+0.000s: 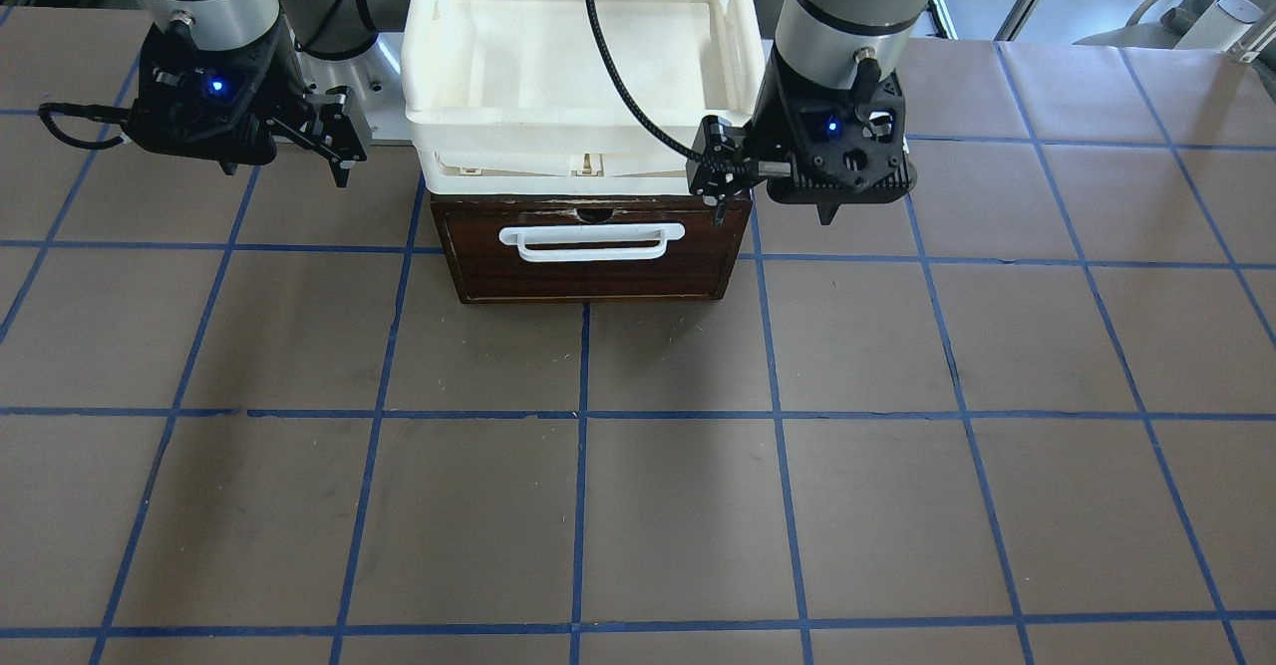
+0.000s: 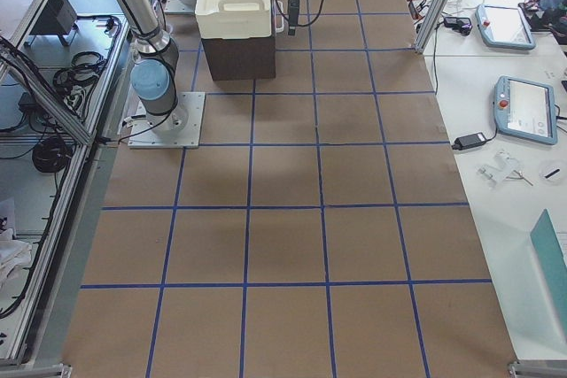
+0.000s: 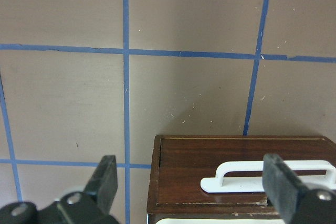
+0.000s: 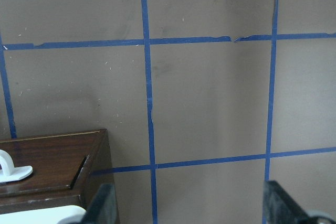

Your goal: Put scissors in drawer and close it

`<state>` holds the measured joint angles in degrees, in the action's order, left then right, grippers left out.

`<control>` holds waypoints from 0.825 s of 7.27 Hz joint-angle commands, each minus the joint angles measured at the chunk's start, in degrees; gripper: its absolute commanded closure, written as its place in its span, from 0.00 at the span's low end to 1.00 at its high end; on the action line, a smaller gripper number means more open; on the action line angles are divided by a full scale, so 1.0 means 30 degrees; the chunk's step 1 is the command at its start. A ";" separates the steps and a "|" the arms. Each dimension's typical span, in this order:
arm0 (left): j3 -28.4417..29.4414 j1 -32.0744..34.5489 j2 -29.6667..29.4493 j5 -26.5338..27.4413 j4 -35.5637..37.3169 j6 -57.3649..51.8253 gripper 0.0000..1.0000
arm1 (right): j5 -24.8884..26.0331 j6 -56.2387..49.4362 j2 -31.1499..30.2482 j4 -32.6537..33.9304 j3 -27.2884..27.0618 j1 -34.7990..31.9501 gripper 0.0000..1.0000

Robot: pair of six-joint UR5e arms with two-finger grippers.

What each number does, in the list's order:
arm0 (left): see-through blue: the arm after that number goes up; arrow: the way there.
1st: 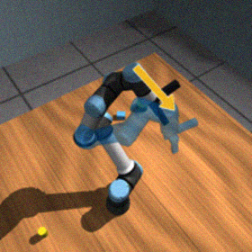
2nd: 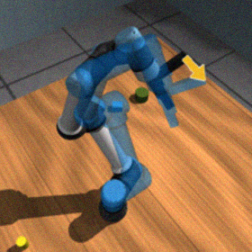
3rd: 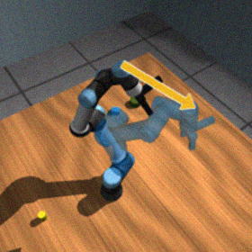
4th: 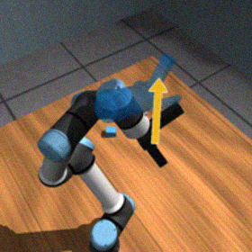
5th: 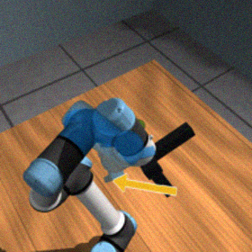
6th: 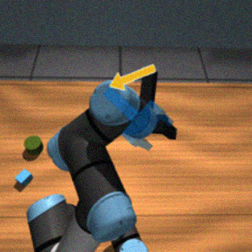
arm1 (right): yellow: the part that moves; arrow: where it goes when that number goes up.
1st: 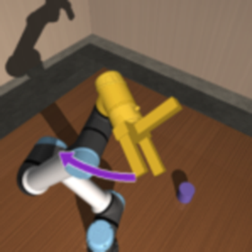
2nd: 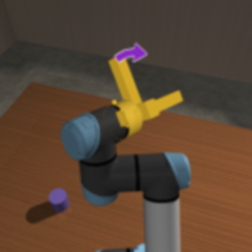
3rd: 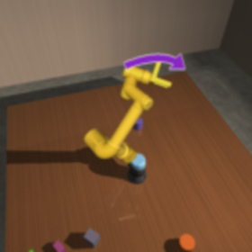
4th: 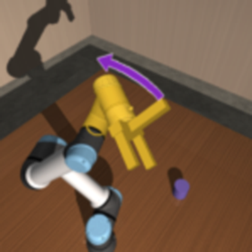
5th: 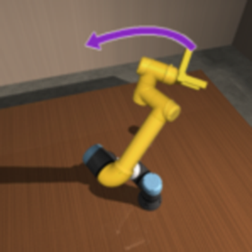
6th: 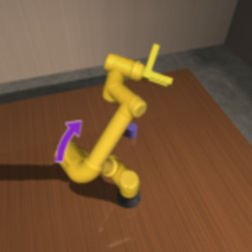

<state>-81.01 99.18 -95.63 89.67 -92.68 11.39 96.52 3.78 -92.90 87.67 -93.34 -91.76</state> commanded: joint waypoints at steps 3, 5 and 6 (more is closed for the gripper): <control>-0.1326 -0.1528 0.1820 0.1226 0.2121 -0.2063 0.00 | -0.0007 0.0001 0.0001 0.0131 0.0000 0.0001 0.00; -0.1355 -0.1917 0.1499 0.0758 0.3373 -0.1808 0.00 | 0.0081 0.0001 0.0000 0.0131 0.0000 0.0001 0.00; -0.1356 -0.1916 0.1555 0.0727 0.3440 -0.1574 0.00 | 0.0052 -0.0028 0.0000 0.0160 0.0029 0.0001 0.00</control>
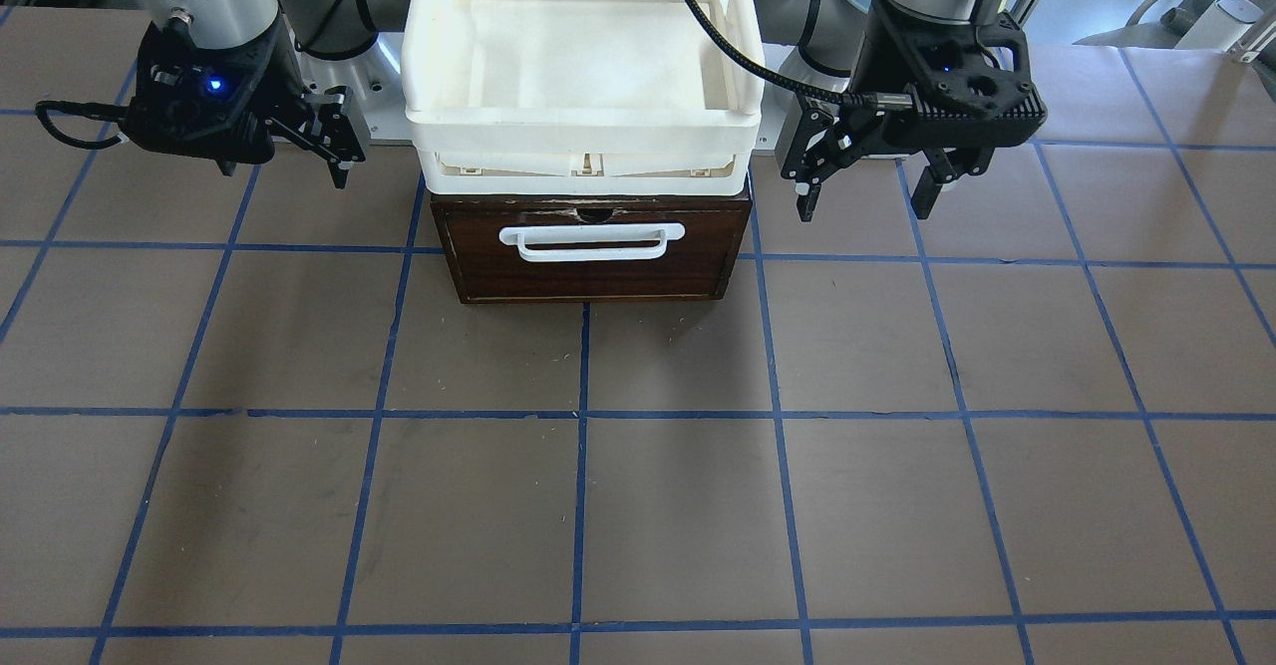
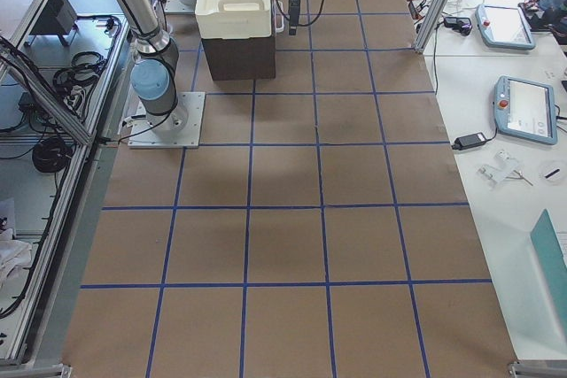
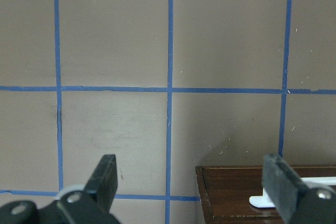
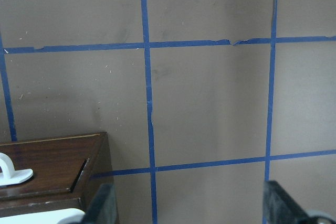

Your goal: Put scissors in drawer and close it

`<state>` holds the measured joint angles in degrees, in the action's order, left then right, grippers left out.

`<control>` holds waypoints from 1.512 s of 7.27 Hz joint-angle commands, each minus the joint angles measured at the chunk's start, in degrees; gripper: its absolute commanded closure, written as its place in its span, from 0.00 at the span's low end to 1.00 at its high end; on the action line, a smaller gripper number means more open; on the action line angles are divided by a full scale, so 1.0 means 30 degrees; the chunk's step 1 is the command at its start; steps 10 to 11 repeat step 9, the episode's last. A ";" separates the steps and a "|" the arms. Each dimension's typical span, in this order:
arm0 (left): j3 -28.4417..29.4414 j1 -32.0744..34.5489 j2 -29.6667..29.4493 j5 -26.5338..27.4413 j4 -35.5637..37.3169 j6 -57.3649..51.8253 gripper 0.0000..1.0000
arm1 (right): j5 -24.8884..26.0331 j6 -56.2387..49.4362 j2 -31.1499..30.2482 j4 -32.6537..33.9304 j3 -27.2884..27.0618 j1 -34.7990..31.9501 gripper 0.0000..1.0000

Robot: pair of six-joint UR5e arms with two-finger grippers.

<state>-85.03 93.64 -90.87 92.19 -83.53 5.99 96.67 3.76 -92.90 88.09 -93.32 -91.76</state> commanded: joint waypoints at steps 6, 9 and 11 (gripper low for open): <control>0.0014 -0.0131 0.0231 -0.0086 -0.0340 0.0756 0.00 | -0.2822 -0.1284 -0.0294 0.1163 0.0490 -0.0263 0.00; 0.0014 -0.0131 0.0231 -0.0086 -0.0369 0.0756 0.00 | -0.2957 -0.1517 -0.0558 0.1165 0.0461 -0.0264 0.00; 0.0014 -0.0131 0.0231 -0.0086 -0.0369 0.0756 0.00 | -0.2957 -0.1517 -0.0558 0.1165 0.0461 -0.0264 0.00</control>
